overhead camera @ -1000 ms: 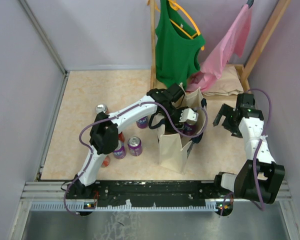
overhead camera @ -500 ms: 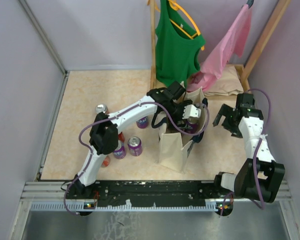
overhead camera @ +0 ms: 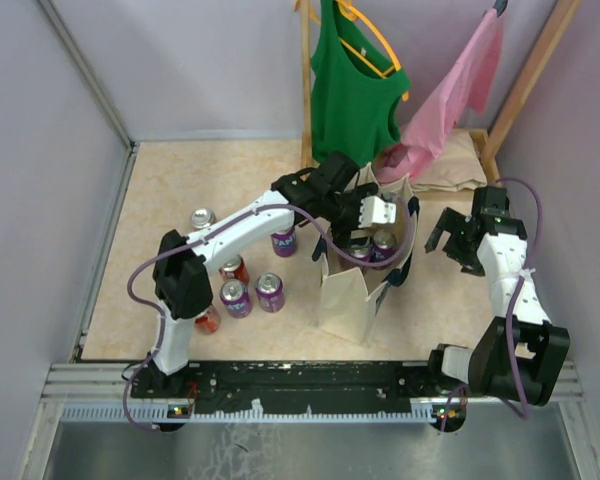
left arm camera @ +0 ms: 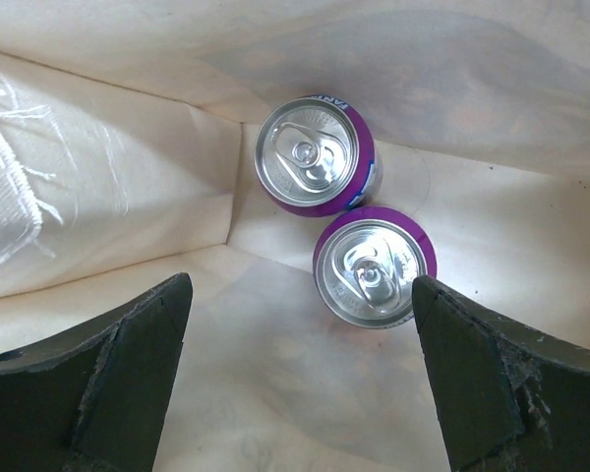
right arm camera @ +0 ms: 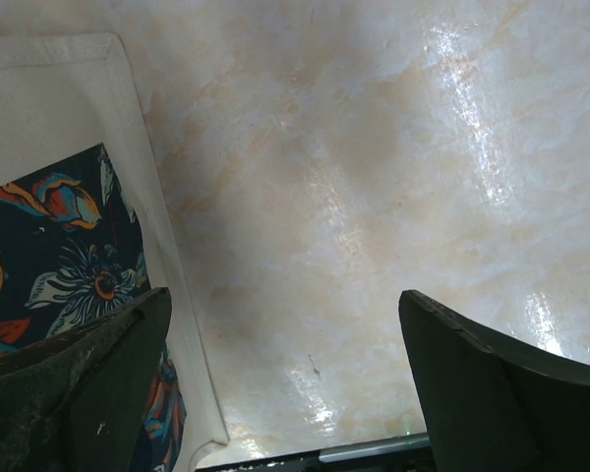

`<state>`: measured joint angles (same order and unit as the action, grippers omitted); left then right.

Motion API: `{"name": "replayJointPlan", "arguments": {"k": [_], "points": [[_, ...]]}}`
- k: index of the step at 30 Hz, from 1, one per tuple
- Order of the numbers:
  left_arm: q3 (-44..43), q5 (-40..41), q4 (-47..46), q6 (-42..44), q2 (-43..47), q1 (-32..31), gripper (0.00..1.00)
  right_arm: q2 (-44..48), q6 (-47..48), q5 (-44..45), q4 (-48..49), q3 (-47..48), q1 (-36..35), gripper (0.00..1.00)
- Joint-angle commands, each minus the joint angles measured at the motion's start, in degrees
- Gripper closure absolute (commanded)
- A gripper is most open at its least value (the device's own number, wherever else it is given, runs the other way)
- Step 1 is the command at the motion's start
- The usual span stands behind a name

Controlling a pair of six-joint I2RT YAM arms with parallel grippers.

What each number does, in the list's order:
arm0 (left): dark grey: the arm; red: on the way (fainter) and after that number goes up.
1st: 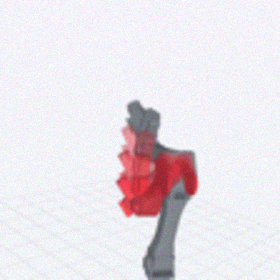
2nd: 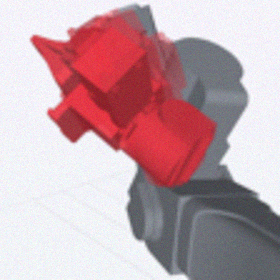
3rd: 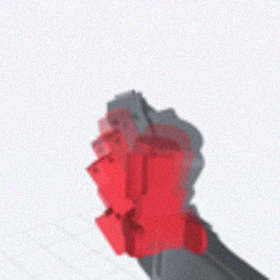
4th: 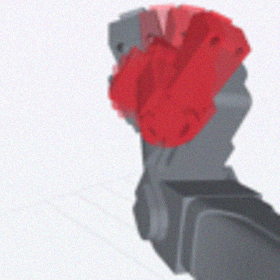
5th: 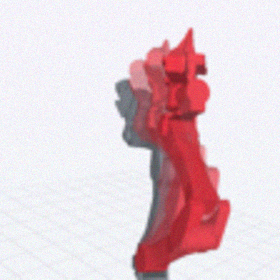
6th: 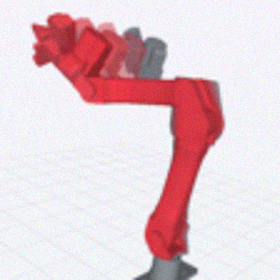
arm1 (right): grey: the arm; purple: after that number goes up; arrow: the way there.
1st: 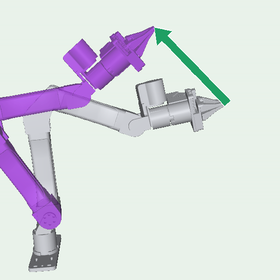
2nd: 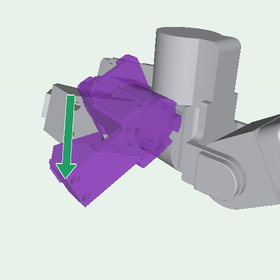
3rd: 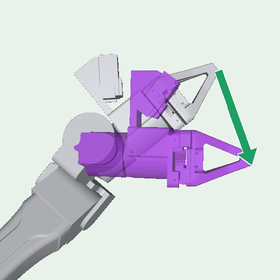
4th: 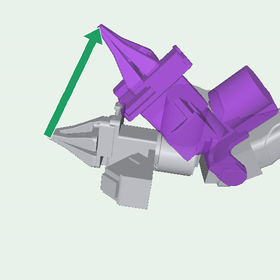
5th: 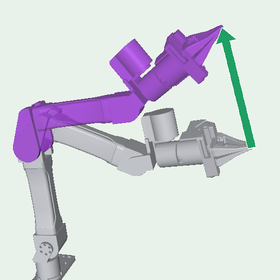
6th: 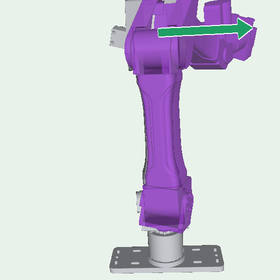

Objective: Place the beverage into the canvas bag
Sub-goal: Place the drink in the canvas bag, then pick up the drink from the center of the board.

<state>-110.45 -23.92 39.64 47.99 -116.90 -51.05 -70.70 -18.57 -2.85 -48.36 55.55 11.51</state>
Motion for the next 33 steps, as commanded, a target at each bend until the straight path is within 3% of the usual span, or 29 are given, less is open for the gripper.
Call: {"name": "replayJointPlan", "arguments": {"k": [1,6,10,13,16,20,28,33], "points": [[1.1,1.2,-3.5,-4.0,2.9,0.7,0.03,0.5,-0.1,-1.0,1.4,1.8,0.7,0.01],[-2.7,1.4,-14.1,-15.7,5.8,5.1,0.06,0.5,0.0,-0.6,1.2,2.5,0.7,0.01],[-3.0,-1.3,-23.9,-29.4,10.1,12.5,0.07,0.3,0.0,0.2,0.9,3.8,0.7,0.01],[-2.5,-0.6,-25.9,-36.4,12.0,18.9,0.09,0.4,-0.1,0.9,0.6,4.6,0.7,0.01],[-1.4,1.0,-21.4,-37.9,12.4,24.7,0.09,0.6,-0.5,1.6,0.6,4.6,0.7,0.01],[4.9,4.5,-14.8,-35.3,13.6,27.5,0.08,0.9,-1.2,1.8,0.8,4.3,0.7,0.01],[9.5,5.6,0.0,-34.7,11.8,27.9,0.07,0.9,-1.5,1.8,1.2,3.5,0.7,0.01],[12.7,3.1,3.2,-30.2,10.1,26.3,0.03,0.8,-1.5,1.3,1.7,3.1,0.7,0.01]]}}
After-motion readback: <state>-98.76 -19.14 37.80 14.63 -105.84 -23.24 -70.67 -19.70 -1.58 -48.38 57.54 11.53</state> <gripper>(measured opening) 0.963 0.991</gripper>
